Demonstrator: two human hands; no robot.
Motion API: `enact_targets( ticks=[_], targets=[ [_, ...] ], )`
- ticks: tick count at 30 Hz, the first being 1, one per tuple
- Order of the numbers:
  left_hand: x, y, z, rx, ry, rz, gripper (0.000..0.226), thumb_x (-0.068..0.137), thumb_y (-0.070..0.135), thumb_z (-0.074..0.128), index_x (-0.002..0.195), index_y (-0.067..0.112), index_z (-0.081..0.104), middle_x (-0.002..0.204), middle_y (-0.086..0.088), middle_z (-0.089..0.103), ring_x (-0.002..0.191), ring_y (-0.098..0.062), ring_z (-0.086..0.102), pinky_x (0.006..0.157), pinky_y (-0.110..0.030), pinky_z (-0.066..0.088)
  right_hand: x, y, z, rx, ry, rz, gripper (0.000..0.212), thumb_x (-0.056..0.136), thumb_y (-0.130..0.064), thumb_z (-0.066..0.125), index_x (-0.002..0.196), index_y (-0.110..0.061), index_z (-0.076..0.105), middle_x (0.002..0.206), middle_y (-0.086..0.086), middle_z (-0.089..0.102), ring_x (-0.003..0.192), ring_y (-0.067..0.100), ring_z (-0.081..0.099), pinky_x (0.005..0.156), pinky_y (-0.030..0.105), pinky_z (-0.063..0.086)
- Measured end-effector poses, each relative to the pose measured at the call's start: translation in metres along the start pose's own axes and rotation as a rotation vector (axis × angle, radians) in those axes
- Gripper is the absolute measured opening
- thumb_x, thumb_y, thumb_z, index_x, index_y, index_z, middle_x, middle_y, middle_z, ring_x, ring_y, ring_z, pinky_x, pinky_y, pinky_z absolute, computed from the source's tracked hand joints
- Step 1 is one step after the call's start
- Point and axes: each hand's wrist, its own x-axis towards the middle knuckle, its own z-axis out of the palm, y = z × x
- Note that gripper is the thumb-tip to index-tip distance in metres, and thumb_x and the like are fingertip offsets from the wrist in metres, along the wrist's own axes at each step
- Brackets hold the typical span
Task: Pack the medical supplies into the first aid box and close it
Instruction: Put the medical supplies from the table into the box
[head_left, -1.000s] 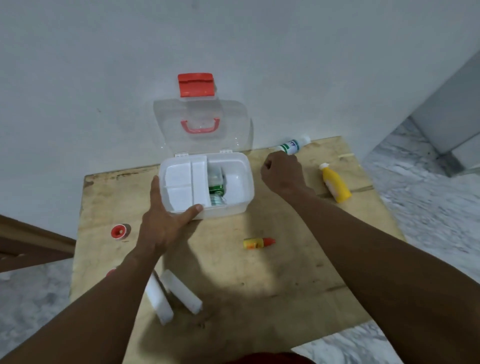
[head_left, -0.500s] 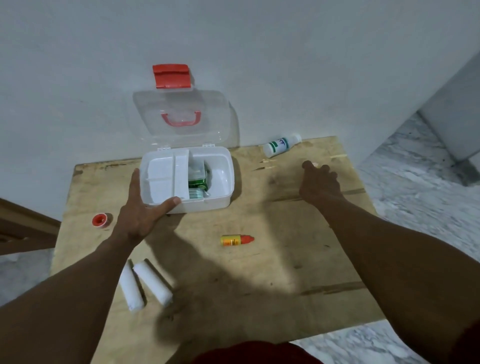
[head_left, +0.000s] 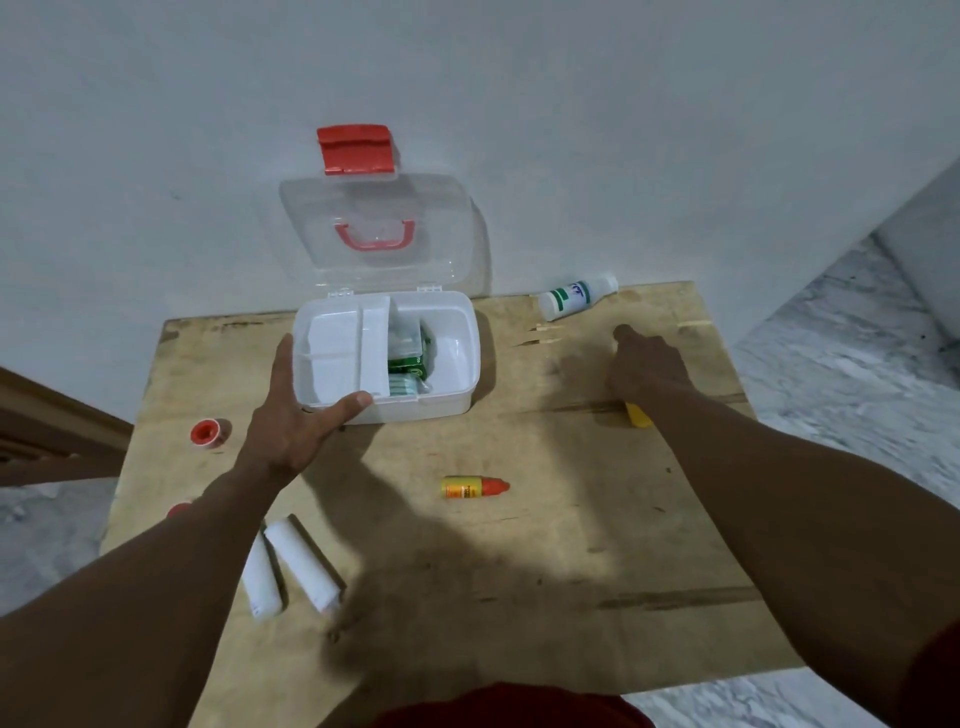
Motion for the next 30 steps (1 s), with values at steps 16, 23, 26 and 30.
enact_targets(
  ticks=[16,23,26,30],
  targets=[
    [0.006,0.004,0.007,-0.022,-0.007,-0.067,0.100,0.061,0.062,0.079,0.143,0.045,0.024,0.133,0.010,0.052,0.119,-0.026,0.053,0.097,-0.052,0.049,-0.026,-0.070,-0.034,0.562,0.218,-0.221,0.048,0.072,-0.017,0.070,0.113,-0.025,0.045,0.083,0.005,0.058,0.078,0.031,0.056,0.068,0.031,0.041],
    [0.008,0.000,0.004,-0.048,-0.020,-0.110,0.105,0.065,0.055,0.083,0.147,0.042,0.018,0.135,0.004,0.054,0.117,-0.029,0.055,0.096,-0.049,0.050,-0.061,-0.129,-0.053,0.694,0.394,-0.501,0.051,0.071,-0.022,0.073,0.114,-0.022,0.045,0.071,0.017,0.066,0.065,0.033,0.062,0.066,0.041,0.056],
    [0.007,-0.001,0.007,-0.042,-0.014,-0.127,0.108,0.070,0.051,0.083,0.151,0.040,0.013,0.138,0.000,0.053,0.121,-0.030,0.053,0.099,-0.045,0.046,-0.067,-0.149,-0.038,0.690,0.426,-0.540,0.051,0.073,-0.020,0.075,0.114,-0.018,0.045,0.081,0.015,0.067,0.073,0.034,0.065,0.068,0.046,0.056],
    [0.009,-0.003,0.005,-0.029,-0.032,-0.153,0.113,0.067,0.056,0.080,0.152,0.039,0.008,0.137,-0.007,0.054,0.120,-0.034,0.054,0.100,-0.048,0.047,-0.068,-0.166,-0.010,0.557,0.452,-0.494,0.048,0.075,-0.010,0.073,0.114,-0.010,0.046,0.092,0.013,0.064,0.084,0.040,0.063,0.069,0.041,0.050]
  ],
)
